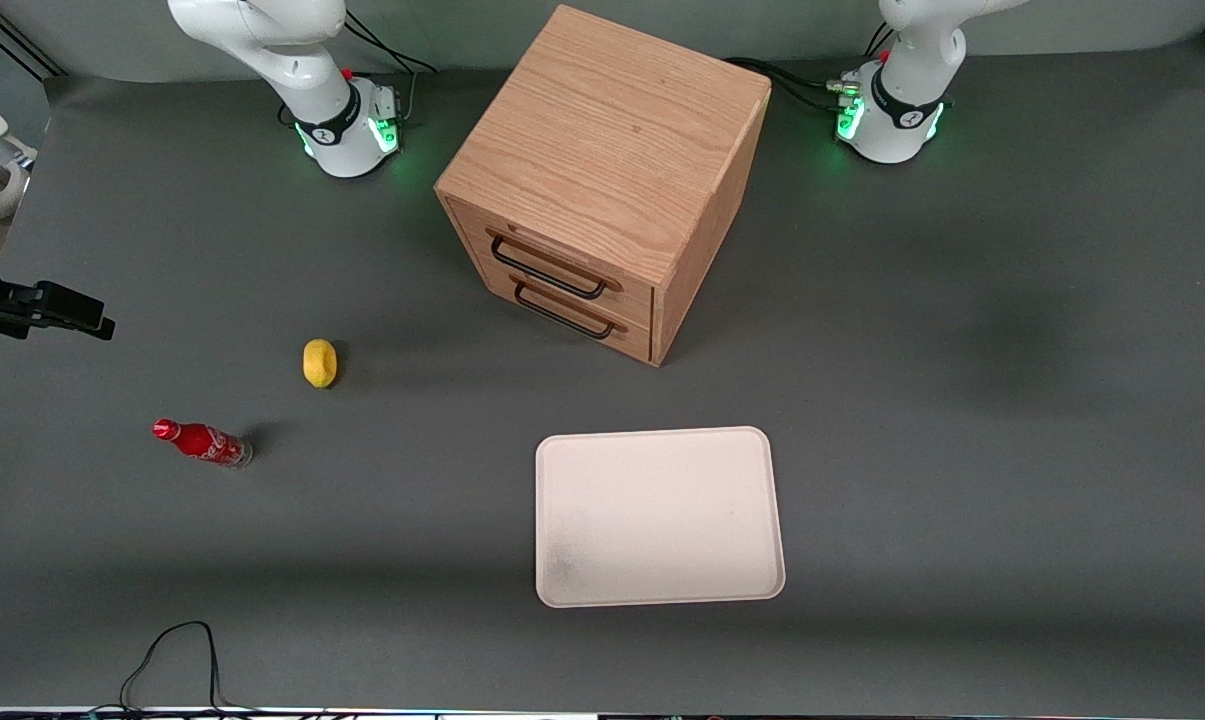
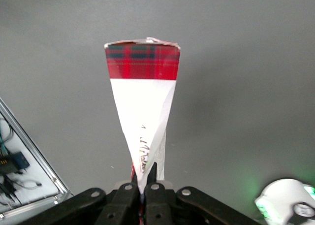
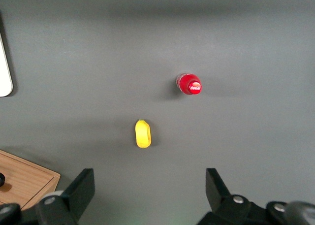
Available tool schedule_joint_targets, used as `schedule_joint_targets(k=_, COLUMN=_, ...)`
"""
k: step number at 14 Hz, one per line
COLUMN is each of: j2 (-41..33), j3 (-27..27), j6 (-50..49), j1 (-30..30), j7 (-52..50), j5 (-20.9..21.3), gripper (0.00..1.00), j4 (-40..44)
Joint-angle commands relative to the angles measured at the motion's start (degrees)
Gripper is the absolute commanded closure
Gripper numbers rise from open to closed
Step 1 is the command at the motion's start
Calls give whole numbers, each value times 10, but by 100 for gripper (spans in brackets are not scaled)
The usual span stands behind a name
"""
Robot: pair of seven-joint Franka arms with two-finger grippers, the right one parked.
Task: Place red cookie box on tray
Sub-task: 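Close the left gripper on the cookie box end and lift it, then carry the held cookie box with the left gripper over the white tray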
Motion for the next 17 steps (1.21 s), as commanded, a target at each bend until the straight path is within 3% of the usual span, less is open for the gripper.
schedule_joint_targets(k=1, j2=17, j3=5, j6=-67, j1=-36, j7=-80, j5=-3, gripper=100, j4=70)
schedule_joint_targets(k=5, j2=21, j3=-17, j6=-76, j1=-146, j7=-299, j5=-35, gripper=100, j4=81)
schedule_joint_targets(k=10, j2=133, j3=-156, j6=-27, j1=-201, j7=-580, j5=-51, gripper=100, j4=167)
schedule_joint_targets(k=12, j2=178, j3=-199, j6=19, j1=-211, j7=-662, j5=-50, gripper=100, j4=186)
schedule_joint_targets(k=17, j2=261, j3=-196, j6=127, j1=-267, j7=-741, j5=-48, gripper=100, j4=187)
